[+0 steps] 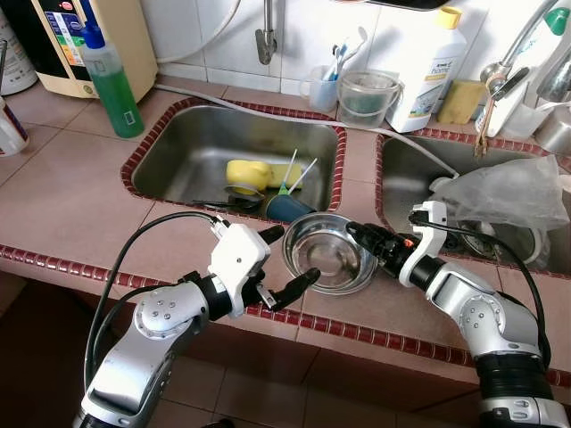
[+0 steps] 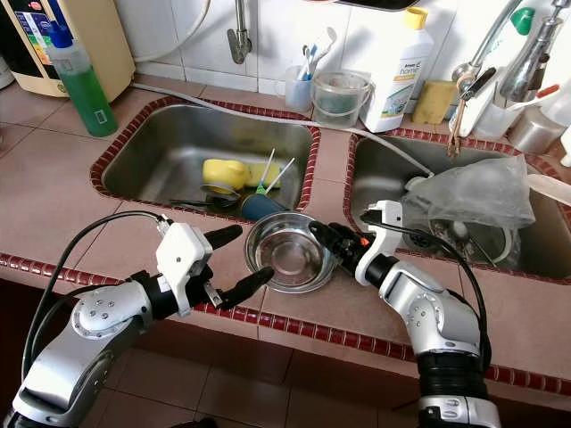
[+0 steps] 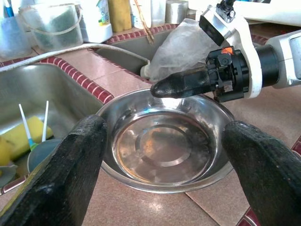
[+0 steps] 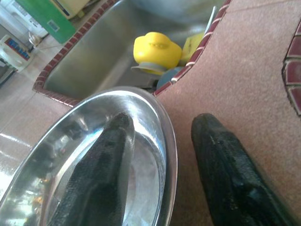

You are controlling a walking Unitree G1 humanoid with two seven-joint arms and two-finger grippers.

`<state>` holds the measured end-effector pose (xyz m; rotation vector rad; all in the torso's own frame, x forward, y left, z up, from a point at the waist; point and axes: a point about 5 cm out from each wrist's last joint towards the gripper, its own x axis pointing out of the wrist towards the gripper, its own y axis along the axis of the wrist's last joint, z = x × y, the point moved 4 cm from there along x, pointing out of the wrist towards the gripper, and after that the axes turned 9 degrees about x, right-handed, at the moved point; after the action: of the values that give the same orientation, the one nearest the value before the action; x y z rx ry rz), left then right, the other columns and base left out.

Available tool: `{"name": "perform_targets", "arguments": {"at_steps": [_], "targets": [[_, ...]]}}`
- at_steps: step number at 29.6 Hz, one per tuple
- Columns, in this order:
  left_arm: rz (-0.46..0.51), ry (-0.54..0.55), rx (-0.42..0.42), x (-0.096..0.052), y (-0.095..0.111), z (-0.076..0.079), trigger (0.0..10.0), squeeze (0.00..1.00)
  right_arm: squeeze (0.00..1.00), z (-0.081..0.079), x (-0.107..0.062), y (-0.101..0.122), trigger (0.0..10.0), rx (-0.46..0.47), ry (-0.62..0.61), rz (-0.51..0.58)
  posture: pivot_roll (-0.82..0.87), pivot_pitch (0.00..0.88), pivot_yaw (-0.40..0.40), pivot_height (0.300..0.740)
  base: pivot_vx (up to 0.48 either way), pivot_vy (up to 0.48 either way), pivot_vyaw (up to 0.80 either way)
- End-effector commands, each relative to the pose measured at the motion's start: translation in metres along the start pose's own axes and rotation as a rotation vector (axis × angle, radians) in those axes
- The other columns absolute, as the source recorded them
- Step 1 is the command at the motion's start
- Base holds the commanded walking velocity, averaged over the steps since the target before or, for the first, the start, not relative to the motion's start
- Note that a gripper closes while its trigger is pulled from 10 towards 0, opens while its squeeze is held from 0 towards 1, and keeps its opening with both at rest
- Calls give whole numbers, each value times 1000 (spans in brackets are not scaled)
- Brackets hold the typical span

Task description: Kitchen organization

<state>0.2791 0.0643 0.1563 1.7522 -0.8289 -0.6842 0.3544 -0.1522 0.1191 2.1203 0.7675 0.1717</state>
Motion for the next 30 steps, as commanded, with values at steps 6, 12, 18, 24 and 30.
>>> {"name": "perform_targets", "arguments": {"at_steps": [6, 12, 18, 24, 30], "targets": [[12, 9, 18, 0, 5, 1, 10000, 0, 0, 1, -1, 0, 0, -12, 11, -47, -28, 139, -40, 740, 0, 0, 0], [15, 14, 18, 2, 6, 1, 10000, 0, 0, 4, -3, -2, 0, -18, -2, -90, -29, 132, -49, 740, 0, 0, 0], [20, 21, 18, 3, 6, 1, 10000, 0, 0, 6, -6, 0, 0, -37, -3, -117, -29, 120, -58, 740, 0, 0, 0], [28, 35, 30, 5, 7, -4, 10000, 0, 0, 1, -4, 38, 0, -107, -4, 77, -26, 91, -52, 740, 0, 0, 0], [33, 70, 54, 7, 9, -18, 10000, 0, 0, 0, -7, 68, 0, -134, -28, 243, -30, 75, -42, 740, 0, 0, 0]]}}
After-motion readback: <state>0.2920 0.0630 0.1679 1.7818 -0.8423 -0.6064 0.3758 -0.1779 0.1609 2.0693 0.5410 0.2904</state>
